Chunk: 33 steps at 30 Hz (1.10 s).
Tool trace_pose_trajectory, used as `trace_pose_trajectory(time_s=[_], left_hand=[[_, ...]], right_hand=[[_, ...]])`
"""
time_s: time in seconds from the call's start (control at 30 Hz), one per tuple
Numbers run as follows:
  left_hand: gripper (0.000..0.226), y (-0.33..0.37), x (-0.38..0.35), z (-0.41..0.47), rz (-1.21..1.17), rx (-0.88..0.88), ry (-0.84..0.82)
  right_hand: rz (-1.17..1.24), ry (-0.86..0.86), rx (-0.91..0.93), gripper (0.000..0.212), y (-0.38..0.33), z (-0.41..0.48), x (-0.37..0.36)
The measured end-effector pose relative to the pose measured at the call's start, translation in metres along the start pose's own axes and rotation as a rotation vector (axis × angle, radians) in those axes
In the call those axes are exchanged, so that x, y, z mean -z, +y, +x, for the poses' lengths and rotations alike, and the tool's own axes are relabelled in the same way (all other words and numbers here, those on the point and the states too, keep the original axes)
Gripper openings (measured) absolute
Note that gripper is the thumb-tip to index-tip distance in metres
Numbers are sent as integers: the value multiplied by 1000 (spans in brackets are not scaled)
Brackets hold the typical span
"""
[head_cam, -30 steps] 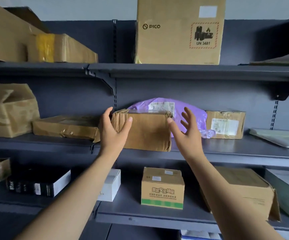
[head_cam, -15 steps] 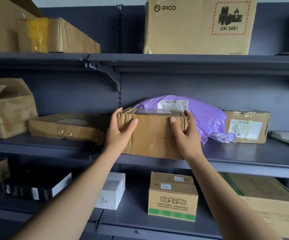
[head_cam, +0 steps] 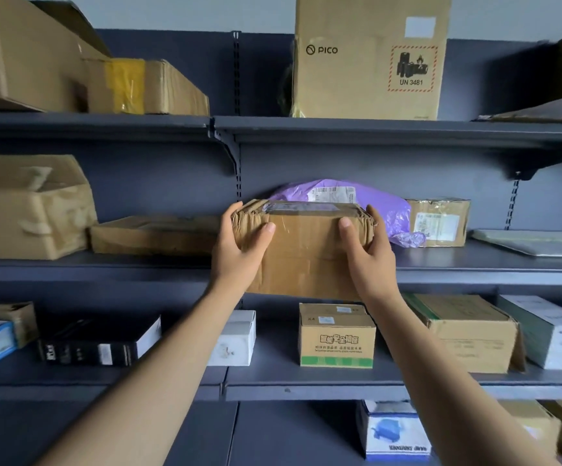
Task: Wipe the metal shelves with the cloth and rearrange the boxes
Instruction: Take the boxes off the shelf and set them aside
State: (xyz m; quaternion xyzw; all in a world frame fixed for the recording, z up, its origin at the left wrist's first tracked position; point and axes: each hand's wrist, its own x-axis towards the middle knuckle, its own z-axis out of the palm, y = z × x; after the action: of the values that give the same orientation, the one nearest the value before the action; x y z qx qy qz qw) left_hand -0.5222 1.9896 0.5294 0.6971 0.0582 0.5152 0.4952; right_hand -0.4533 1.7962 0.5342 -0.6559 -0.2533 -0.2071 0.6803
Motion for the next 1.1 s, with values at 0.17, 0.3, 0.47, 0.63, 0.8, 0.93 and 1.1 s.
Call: trace_pose_trajectory(time_s=[0.17,0.3,0.47,0.63,0.8,0.93,1.1], left_hand=[[58,25,38,-49,-23,6,-11],[57,49,65,-84,-34,6,-16],[53,67,94,-125,-27,35,-51],[58,54,112,-174,-14,135,-103],[61,23,121,-224,8,234,-146],[63,-18,119,-253,53,314,-176],[64,-67,109,-276,75,402,-208]], right_hand=[[-29,19,-24,71,-32,-62,13],[-50,28,-38,67,-62,-105,26],[-85,15,-31,64,-76,-145,37],[-128,-6,-89,90,-58,-196,47],[-154,-22,-175,96,-26,-242,53],[-165,-40,-255,94,10,-270,56],[-206,-94,-371,108,73,-283,59]])
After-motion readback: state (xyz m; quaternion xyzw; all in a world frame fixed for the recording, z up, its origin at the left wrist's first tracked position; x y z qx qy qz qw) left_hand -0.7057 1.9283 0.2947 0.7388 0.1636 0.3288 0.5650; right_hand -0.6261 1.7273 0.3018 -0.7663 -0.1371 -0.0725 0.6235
